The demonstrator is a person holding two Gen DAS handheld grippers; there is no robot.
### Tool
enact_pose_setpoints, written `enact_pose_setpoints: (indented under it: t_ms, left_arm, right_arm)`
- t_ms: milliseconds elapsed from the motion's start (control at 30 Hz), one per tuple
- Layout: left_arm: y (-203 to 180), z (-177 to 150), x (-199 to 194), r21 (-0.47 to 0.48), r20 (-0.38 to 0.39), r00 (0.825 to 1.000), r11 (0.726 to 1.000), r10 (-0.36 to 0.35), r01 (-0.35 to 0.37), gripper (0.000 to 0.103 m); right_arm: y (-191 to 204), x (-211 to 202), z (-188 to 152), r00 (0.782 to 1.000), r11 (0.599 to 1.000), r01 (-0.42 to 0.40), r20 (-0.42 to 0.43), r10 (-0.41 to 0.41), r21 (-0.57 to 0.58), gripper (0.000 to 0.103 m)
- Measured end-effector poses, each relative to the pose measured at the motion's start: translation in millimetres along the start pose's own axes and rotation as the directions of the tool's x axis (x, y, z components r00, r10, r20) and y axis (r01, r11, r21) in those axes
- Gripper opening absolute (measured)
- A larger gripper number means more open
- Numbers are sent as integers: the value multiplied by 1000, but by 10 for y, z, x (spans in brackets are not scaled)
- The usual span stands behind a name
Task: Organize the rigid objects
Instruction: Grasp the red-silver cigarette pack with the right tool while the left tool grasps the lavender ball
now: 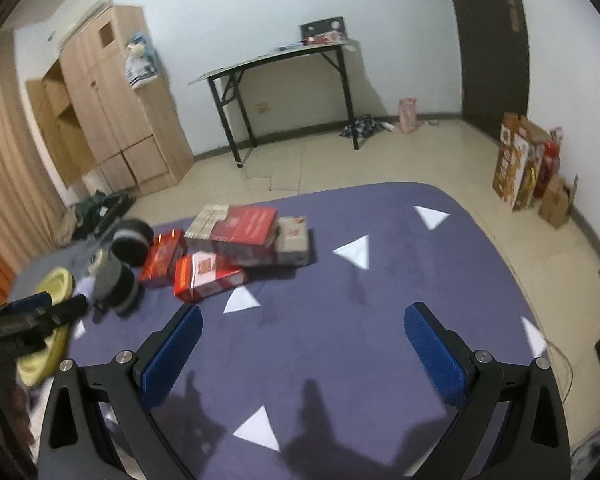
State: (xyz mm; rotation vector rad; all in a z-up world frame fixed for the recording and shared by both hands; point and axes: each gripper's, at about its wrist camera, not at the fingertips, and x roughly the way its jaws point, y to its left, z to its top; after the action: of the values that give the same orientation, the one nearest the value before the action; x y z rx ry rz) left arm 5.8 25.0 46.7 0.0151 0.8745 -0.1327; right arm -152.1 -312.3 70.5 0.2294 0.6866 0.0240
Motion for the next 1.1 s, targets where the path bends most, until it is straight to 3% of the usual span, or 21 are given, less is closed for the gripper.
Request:
enact_pose_setpoints:
  t_ms: [100, 167, 233, 333, 433, 567, 700, 900, 1100]
  left_arm:
    - [271, 291, -175, 27, 49, 999, 1000, 6, -7, 103]
    - [496, 441, -232, 49, 82, 995, 997, 49, -53, 103]
    - [734, 555, -171, 69, 68, 994, 993, 90, -95, 103]
    - [1066, 596, 12, 45, 12, 997, 996, 82, -82, 103]
    - [1263, 534, 193, 17, -31, 995, 995, 98, -97, 103]
    - [1380, 410, 437, 38, -78, 994, 997, 72, -69, 103]
    - [1311, 339, 610, 145, -107, 990, 987, 91, -75, 103]
    - [1155, 263, 795, 237, -129, 989, 971, 74, -42, 103]
    - [1155, 166, 980, 269, -150, 987, 963, 59, -17, 103]
  right_arm:
    - [-53, -71, 147, 999, 997, 31, -31, -33, -73, 103]
    - [-26, -38, 280, 997, 998, 28, -69, -32, -63, 103]
    - [31, 59, 438, 993, 1000, -26, -111, 26, 5, 103]
    - [173, 274, 704, 971, 976, -172, -146, 191, 131, 103]
    - [313, 643, 875, 942, 953, -196, -228, 248, 229, 103]
    - [480, 1049, 994, 921, 952, -180, -297, 251, 248, 103]
    - [605, 1196, 1152, 930, 975, -116, -324, 175, 192, 103]
    - [784, 1378, 1217, 924, 981, -86, -353, 143, 174, 103]
    - [916, 1473, 1232, 932, 998, -43, -357, 58, 49, 103]
